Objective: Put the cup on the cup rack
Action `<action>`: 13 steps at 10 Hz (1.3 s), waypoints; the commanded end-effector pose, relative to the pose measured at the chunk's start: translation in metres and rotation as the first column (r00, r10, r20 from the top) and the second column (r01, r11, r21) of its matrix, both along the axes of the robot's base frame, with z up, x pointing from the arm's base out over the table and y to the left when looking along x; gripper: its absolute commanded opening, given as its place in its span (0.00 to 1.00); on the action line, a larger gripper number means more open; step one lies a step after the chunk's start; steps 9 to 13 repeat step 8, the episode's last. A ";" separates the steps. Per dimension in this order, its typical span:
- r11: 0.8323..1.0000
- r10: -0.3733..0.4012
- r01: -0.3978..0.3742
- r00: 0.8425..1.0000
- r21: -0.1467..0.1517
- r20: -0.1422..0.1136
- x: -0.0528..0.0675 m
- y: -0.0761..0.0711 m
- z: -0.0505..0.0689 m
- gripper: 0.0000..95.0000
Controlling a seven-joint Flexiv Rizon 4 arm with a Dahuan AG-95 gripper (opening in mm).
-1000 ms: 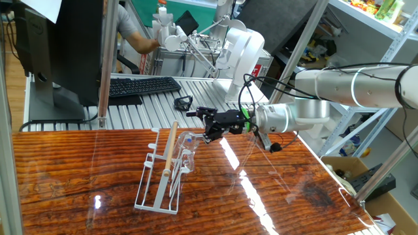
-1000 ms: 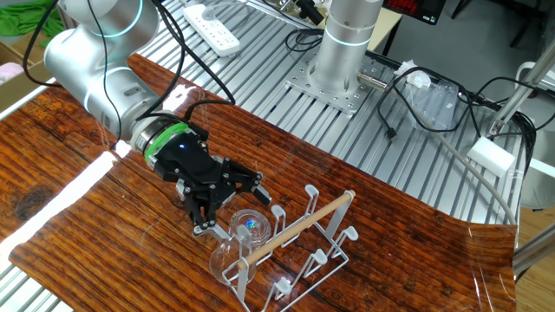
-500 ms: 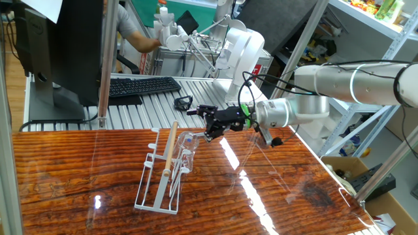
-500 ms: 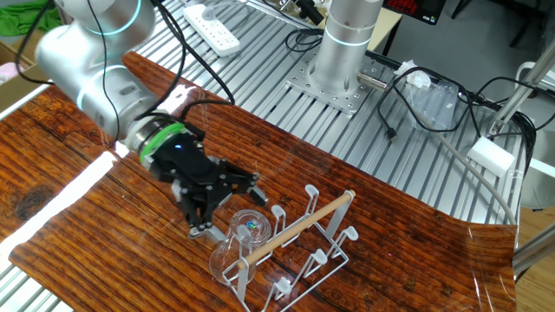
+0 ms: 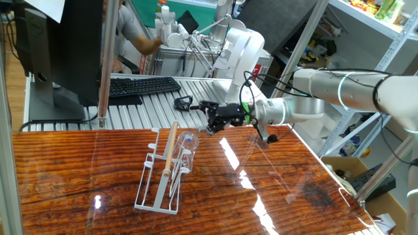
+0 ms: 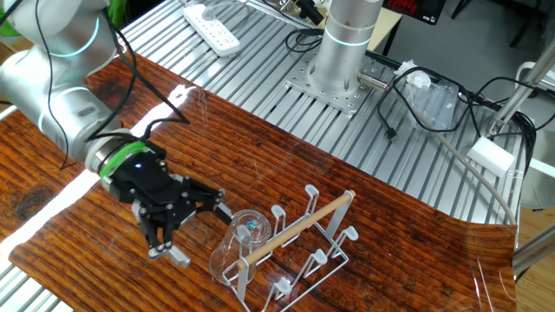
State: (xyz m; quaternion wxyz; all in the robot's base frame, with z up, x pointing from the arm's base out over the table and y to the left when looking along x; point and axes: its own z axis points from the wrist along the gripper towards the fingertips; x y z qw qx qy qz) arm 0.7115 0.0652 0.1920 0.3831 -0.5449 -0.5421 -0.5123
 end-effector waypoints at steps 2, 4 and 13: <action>1.000 -0.008 0.007 1.000 -0.023 -0.029 0.005 -0.003 -0.003 1.00; 1.000 -0.019 0.018 0.999 -0.020 -0.047 0.005 -0.004 -0.003 1.00; 1.000 -0.021 0.020 0.999 -0.024 -0.050 0.006 -0.005 -0.003 1.00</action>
